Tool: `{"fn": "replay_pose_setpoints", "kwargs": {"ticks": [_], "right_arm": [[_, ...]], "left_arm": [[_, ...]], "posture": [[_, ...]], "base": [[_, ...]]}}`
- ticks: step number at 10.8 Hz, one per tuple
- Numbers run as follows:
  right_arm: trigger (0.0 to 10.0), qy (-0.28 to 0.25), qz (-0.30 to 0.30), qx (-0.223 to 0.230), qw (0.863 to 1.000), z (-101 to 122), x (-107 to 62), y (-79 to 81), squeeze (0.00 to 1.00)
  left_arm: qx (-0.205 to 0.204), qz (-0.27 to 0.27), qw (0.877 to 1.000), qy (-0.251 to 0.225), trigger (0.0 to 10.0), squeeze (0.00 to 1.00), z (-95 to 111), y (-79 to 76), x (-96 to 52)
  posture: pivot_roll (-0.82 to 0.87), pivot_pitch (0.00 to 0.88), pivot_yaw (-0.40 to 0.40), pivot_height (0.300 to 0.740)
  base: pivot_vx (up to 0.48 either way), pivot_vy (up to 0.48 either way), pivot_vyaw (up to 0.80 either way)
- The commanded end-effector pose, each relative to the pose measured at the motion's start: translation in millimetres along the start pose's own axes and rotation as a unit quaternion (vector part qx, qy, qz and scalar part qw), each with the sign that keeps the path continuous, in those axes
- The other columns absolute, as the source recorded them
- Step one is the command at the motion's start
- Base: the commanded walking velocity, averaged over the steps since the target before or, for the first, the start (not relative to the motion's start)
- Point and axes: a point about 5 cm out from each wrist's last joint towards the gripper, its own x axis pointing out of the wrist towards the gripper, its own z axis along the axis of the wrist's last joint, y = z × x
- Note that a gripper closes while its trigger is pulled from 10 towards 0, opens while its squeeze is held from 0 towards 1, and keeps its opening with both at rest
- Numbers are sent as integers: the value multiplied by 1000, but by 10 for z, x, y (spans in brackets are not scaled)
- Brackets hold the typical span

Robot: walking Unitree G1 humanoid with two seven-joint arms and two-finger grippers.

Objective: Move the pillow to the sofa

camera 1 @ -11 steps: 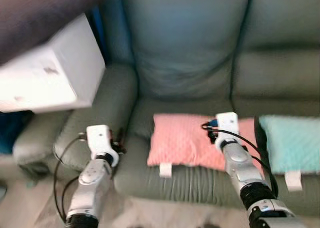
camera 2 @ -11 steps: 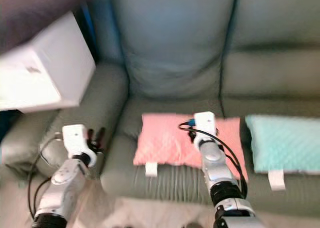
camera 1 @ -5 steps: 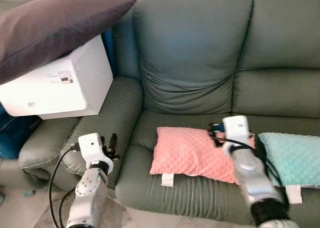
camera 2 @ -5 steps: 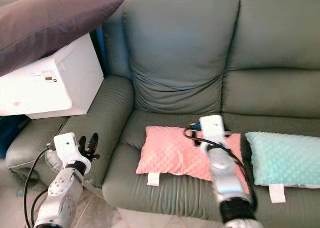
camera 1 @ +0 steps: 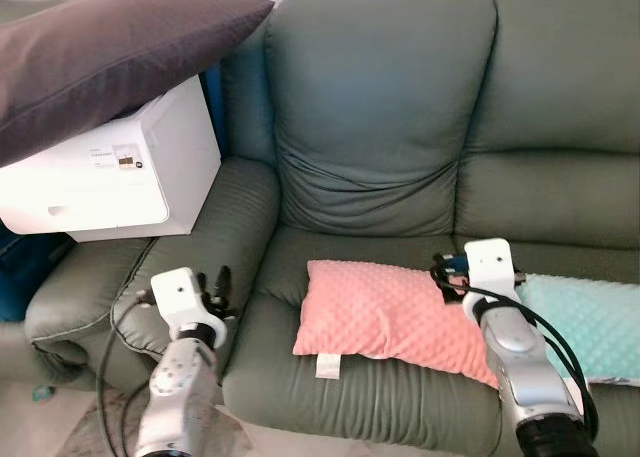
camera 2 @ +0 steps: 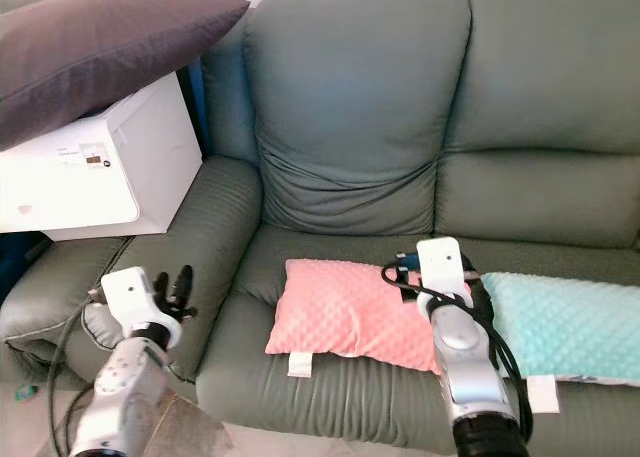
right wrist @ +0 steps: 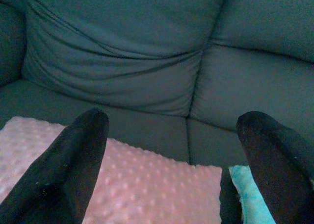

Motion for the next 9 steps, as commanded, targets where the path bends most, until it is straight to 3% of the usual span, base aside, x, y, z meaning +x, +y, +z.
{"fn": "replay_pose_setpoints", "kwargs": {"ticks": [1,2,3,4,5,7,8,9], "right_arm": [[10000,-13,13,1,1000,113,29,59,1000],[10000,-10,22,3,1000,123,33,93,1000],[10000,-11,36,5,999,138,37,157,925],[10000,-12,46,3,999,152,43,198,776],[10000,-15,57,3,998,193,73,261,310],[10000,-16,54,10,998,210,92,260,275],[10000,-16,52,15,998,205,88,256,0],[10000,-12,47,18,999,188,79,258,0]], "left_arm": [[0,4,1000,6,10000,0,-14,23,7],[12,1,1000,7,10000,0,-23,7,6],[16,-1,1000,5,10000,0,-7,13,10],[11,7,1000,4,10000,0,-3,40,4],[5,11,1000,9,10000,0,-42,67,-38],[6,4,1000,17,10000,0,-70,56,-74],[-4,3,1000,17,10000,0,-65,55,-82],[4,0,1000,18,10000,0,-57,70,-82]], "posture": [[-290,0,39,740],[-282,0,26,740],[-270,0,10,740],[-261,0,4,740],[-251,0,2,740],[-247,0,15,740],[-248,0,24,740],[-250,0,29,740]], "base": [[0,0,0],[0,0,0],[0,0,0],[0,0,0],[0,0,0],[0,0,0],[0,0,0],[0,0,0]]}}
